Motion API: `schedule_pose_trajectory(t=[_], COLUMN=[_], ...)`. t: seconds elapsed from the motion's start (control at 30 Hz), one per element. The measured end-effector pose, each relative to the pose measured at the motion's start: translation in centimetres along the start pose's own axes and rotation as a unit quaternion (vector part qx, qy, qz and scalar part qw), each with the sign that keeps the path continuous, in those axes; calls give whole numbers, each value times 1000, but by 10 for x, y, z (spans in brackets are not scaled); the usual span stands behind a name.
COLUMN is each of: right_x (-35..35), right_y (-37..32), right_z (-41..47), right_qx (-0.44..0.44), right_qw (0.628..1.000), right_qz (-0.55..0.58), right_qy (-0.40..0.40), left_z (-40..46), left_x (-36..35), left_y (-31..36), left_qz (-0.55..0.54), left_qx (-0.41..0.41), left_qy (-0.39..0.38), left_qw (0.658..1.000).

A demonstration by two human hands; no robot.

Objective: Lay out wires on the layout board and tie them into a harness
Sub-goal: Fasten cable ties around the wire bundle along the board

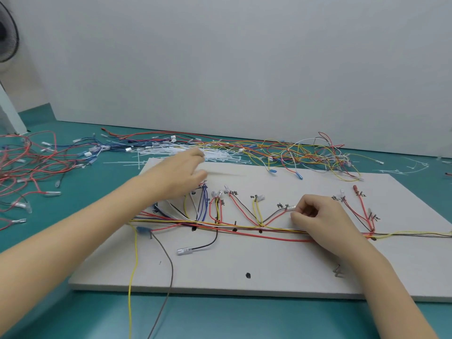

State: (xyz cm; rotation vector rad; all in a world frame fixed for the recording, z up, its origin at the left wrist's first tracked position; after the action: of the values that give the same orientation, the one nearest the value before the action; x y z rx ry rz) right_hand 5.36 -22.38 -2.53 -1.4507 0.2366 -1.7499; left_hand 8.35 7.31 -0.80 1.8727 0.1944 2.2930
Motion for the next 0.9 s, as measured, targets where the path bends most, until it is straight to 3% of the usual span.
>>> schedule_pose_trajectory(t=[0.23,0.43,0.6,0.9], right_x=[0,1,1,0], right_y=[1,0,-1,0], right_z=[-1,-1,-1,-1], right_qx=[-6,-7,-8,-12], right_qw=[1000,1000,1000,1000], right_qz=[0,6,5,5], right_qy=[-2,-4,-9,-6], left_z=[-2,7,14,22], left_x=[-24,-23,-16,-14], left_y=[24,12,-5,-16], left_qz=[-35,-235,-177,-161], left_qx=[-31,46,62,87], left_qy=[-45,-24,16,-22], left_qw=[998,971,982,983])
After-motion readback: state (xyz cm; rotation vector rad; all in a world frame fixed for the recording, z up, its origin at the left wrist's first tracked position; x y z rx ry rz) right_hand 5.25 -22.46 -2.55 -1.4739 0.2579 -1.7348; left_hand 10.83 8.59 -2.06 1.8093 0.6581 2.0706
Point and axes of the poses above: each hand's wrist, its own z-axis towards the middle knuckle, its own x-axis out of the back of the hand, y = z × x, the point moved 6 cm from there along z, towards the middle knuckle, and after that the axes turned 12 degrees about x, right-handed, at the moved point
